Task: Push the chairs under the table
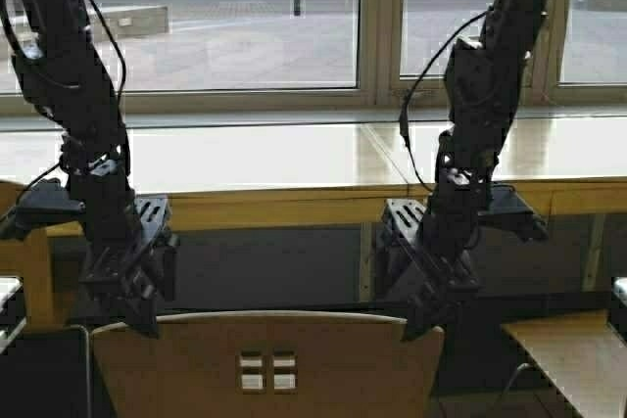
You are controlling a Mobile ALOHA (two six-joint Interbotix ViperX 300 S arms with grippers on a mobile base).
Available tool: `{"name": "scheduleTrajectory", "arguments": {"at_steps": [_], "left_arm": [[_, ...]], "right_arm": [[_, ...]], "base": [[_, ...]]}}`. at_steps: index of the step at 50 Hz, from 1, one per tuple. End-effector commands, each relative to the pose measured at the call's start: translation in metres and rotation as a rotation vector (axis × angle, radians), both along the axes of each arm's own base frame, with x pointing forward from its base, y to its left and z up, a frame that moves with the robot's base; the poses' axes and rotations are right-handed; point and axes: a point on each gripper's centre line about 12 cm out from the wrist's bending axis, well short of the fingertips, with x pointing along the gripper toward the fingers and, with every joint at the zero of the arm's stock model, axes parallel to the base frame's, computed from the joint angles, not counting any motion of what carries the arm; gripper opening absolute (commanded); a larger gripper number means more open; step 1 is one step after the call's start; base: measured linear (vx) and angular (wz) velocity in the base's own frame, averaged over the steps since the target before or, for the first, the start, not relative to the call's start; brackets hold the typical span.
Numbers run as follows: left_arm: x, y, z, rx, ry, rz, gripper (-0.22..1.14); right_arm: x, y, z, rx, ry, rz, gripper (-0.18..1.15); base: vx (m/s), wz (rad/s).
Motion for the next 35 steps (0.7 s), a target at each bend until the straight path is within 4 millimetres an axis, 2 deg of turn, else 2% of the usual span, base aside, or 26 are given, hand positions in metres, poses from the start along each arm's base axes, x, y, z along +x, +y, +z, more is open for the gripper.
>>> {"name": "scheduleTrajectory", "arguments": {"at_steps": [1, 15, 35], "left_arm": [[0.006, -0.003, 0.004, -0.005, -0.020, -0.004, 0.93], [-0.001, -0.004, -0.011, 0.009, 0.017, -0.018, 0.93], [0.010, -0.011, -0.042, 0.026, 0.042, -0.036, 0.93]], "right_arm": [[0.003, 0.003, 0.003, 0.011, -0.010, -0.007, 1.00], [-0.008, 0.000, -0.017, -0.004, 0.048, -0.001, 1.00], [-0.008, -0.001, -0.047, -0.036, 0.079, 0.000, 1.00]], "base": [[0.07, 0.04], [0.07, 0.05], [0.04, 0.02]]}}
